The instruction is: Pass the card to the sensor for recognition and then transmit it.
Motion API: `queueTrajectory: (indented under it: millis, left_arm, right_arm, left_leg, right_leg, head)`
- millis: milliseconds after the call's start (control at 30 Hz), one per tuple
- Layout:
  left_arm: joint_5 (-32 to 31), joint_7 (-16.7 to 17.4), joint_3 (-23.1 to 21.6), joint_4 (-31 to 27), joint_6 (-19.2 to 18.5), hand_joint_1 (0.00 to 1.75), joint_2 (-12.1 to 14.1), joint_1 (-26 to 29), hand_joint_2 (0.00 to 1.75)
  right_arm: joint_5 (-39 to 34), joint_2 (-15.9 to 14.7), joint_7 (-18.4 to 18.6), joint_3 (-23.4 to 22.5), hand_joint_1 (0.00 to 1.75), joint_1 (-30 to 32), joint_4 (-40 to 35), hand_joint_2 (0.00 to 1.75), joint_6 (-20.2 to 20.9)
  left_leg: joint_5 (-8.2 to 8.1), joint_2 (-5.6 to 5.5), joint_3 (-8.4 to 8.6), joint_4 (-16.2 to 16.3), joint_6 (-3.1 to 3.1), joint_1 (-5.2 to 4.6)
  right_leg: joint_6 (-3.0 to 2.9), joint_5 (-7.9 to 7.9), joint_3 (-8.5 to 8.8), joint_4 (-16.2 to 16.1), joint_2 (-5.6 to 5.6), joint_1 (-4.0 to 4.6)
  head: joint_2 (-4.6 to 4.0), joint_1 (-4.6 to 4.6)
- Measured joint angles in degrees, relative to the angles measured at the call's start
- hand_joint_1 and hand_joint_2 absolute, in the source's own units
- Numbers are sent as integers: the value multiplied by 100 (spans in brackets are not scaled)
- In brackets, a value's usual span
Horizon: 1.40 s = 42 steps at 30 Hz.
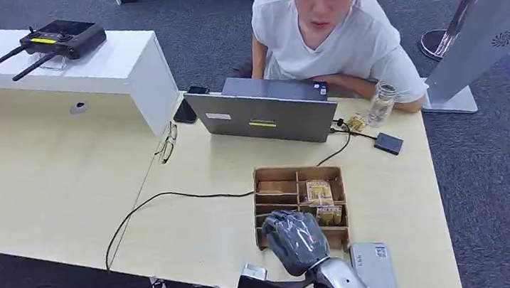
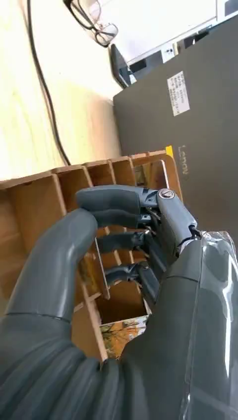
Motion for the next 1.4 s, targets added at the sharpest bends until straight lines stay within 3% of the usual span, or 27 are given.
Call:
queueTrajectory:
  millis: [400,567,733,933,967,1167,1400]
  left_arm:
    - [28,-50,-9,0,-17,0,0,0,0]
    - [79,-94,-11,0,-17,0,0,0,0]
    - [168,-197,-11,0,13,0,0,2,0]
    - [238,-308,-11,2,39,0,2,3,0]
    - [236,-308,-11,4,44,0,-2,3,0]
    - [173,-284,-63,28,-18,0,2,11,0]
    - [83,-170,-203,31,-103,0,4,5,0]
  right_arm:
    - [-76,0,-177,13,171,1,9,175,-35]
    - [-212,0,-398,13,175,53,-37,175,-282]
    - [-326,0,-669,-9,175,180,-466,175,-601]
    - [-477,-20,-815,-66,175,320,-1316,175,-686]
    - [-542,-33,-798,-77,0,323,-1470,175,-653]
    - [-546,-162,-599,-118,0,321,-1882,175,-349]
    - [-298,-210,-477,-72,0,304,-1446,175,-125]
  left_leg:
    - [0,0,0,0,0,0]
    - [0,1,0,0,0,0]
    - [0,0,0,0,0,0]
    - [0,1,0,0,0,0]
    - [0,1,0,0,0,0]
    - [0,1,1,0,0,0]
    - [0,0,0,0,0,1]
  right_leg:
    - [0,0,-1,0,1,0]
    - [0,0,-1,0,1,0]
    - [0,0,-1,0,1,0]
    - [0,0,-2,0,2,0]
    - [0,0,-2,0,2,0]
    - [0,0,-1,0,2,0]
    - [-1,1,-1,0,1,0]
  head:
    - [0,0]
    - [0,0]
    - [0,-2]
    - [0,0]
    - [0,0]
    - [0,0]
    - [0,-2]
